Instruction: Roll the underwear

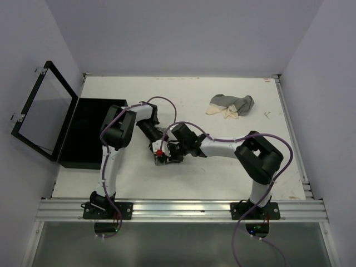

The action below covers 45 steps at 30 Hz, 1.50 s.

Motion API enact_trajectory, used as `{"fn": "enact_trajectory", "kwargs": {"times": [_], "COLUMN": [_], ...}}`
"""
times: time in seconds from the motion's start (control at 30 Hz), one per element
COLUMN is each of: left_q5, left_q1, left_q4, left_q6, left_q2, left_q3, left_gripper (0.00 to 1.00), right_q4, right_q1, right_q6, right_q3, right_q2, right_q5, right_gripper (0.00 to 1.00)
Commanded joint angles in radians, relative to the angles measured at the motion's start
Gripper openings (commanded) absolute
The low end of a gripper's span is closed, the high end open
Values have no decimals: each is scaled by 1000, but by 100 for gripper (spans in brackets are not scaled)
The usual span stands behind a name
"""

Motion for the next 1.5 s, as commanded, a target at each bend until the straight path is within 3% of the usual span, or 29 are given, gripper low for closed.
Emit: {"fn": "enact_trajectory", "kwargs": {"times": [0.0,0.03,0.13,0.33,0.7,0.8,1.03,1.17,1.27,1.47], "left_q5": [-175,-165,-159,-187,-118,-69,-158,-217,-296,-486], "left_q1": [4,4,5,34,183,246,280,266,183,-148], "left_q4": [210,210,223,283,418,525,949,977,1003,1133], "left_q6": [92,101,104,79,-12,-80,-187,-131,-95,-141], "left_q2": [27,21,-25,-172,-344,-436,-909,-1080,-1173,-1292], "left_q3": [-18,-18,-13,31,76,-2,-505,-662,-783,-1001], "left_gripper": [14,15,19,34,37,41,45,46,47,49], "right_q4": [-22,-36,-114,-289,-464,-542,-657,-709,-722,-739], "right_q1": [11,16,19,22,-31,-68,-157,-171,-179,-194], "right_q6": [-41,-42,-35,41,250,293,380,399,443,502], "right_q3": [-14,-8,27,60,178,277,449,535,566,632], "right_q2": [43,51,79,54,106,201,404,525,575,668], "right_q5": [56,65,78,41,-177,-252,-438,-475,-491,-507], "right_gripper": [20,12,0,0,0,0,0,0,0,0]}}
